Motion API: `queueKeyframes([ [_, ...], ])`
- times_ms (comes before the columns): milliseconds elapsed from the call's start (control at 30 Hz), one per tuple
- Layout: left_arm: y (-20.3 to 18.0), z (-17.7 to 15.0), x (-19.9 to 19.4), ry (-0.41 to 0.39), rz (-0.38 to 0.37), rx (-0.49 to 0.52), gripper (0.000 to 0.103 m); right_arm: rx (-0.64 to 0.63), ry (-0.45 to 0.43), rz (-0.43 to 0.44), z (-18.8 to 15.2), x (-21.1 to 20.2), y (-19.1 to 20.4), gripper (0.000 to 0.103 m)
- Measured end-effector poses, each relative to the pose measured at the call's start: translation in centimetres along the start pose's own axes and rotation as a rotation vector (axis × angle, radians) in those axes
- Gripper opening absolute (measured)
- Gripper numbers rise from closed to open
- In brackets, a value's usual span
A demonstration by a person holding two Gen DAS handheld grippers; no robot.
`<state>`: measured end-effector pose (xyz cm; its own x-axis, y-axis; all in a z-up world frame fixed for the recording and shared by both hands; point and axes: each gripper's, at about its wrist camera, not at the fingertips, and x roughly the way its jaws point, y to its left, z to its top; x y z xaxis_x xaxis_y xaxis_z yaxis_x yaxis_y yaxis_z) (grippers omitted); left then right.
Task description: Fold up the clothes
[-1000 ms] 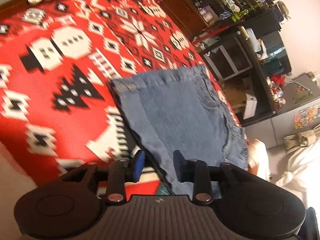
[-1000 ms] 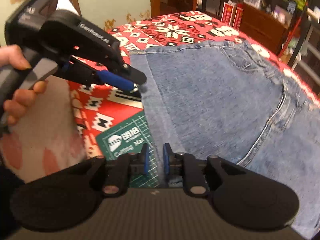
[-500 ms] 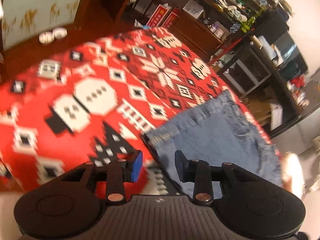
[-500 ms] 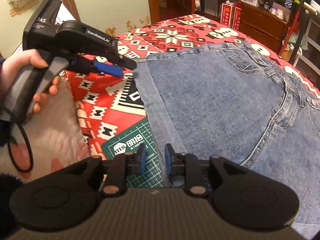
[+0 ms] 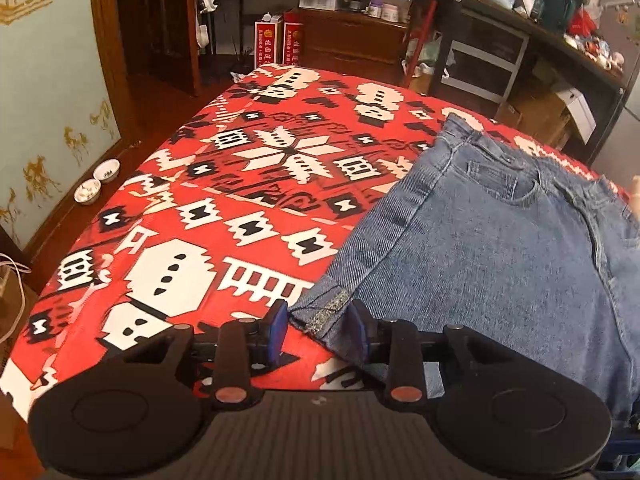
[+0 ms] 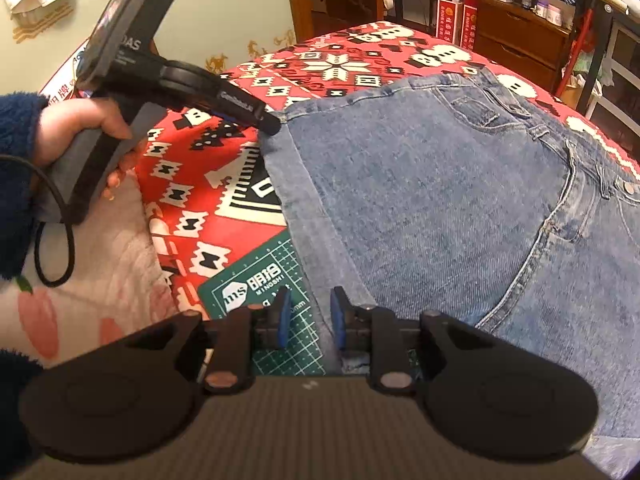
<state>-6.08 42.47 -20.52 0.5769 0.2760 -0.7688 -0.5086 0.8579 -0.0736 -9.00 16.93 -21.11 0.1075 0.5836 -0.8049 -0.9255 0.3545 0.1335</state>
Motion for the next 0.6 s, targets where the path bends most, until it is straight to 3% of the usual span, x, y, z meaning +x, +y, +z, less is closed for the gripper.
queueKeyframes([
  [67,0.1,0.1,0.0,0.001,-0.003,0.016,0.025,0.008,-0.001,0.002,0.0,0.0,-0.1,0.025],
  [133,-1.5,0.1,-0.6,-0.01,0.05,0.104,0.015,0.014,-0.004,0.002,-0.1,0.0,-0.3,0.025],
  [233,-3.0,-0.8,-1.0,-0.035,0.123,0.228,0.011,0.024,-0.008,0.003,-0.1,-0.1,-0.5,0.025],
  [433,-1.7,-0.3,-0.8,-0.021,0.112,0.159,0.012,0.04,-0.015,0.005,-0.2,-0.4,-0.9,0.025],
  [600,-2.0,-0.2,-1.2,-0.019,0.145,0.174,0.007,0.058,-0.034,-0.014,-0.3,-0.9,-1.3,0.025],
])
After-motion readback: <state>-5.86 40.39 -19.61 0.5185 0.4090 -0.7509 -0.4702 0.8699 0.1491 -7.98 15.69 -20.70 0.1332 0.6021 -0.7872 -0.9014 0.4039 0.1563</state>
